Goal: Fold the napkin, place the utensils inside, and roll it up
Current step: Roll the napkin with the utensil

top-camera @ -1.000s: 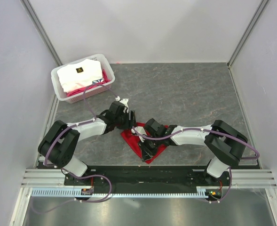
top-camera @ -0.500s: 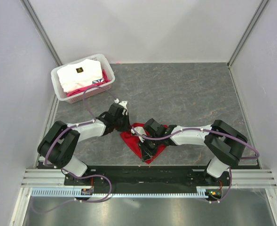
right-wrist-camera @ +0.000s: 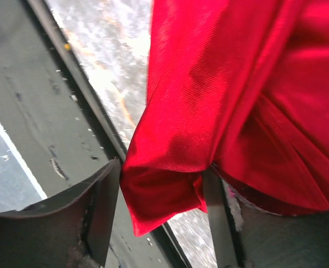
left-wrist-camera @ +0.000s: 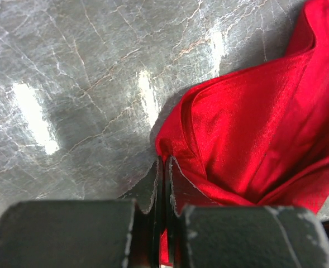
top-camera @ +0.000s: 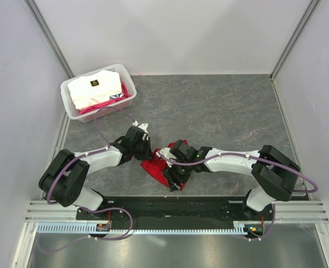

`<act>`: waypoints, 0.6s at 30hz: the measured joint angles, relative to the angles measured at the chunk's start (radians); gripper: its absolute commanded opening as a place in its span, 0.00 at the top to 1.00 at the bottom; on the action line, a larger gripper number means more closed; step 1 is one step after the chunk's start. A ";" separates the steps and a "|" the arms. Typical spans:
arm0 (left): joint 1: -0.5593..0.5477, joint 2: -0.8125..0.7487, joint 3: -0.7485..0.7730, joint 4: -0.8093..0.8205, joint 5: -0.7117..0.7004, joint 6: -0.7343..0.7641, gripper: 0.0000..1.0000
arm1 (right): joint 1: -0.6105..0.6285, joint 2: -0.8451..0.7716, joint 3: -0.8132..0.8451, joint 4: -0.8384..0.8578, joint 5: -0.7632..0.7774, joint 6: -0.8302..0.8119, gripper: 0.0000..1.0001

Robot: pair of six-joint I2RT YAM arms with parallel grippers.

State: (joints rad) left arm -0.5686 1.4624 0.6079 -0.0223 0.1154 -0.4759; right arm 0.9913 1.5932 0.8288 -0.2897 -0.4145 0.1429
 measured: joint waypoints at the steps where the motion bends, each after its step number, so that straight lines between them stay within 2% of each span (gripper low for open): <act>1: 0.000 0.000 0.000 -0.002 0.000 -0.003 0.98 | 0.000 -0.006 0.008 -0.022 0.024 -0.002 0.29; 12: 0.000 -0.002 -0.003 -0.007 -0.001 -0.037 0.98 | 0.014 -0.047 0.236 -0.247 0.228 -0.061 0.14; 18: 0.000 -0.001 0.003 -0.025 0.000 -0.053 0.98 | 0.162 -0.046 0.297 -0.225 0.457 -0.087 0.14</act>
State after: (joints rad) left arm -0.5686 1.4612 0.6113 -0.0471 0.1154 -0.5285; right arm 1.1534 1.5475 1.1259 -0.5148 0.0422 0.0555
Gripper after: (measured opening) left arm 0.033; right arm 0.860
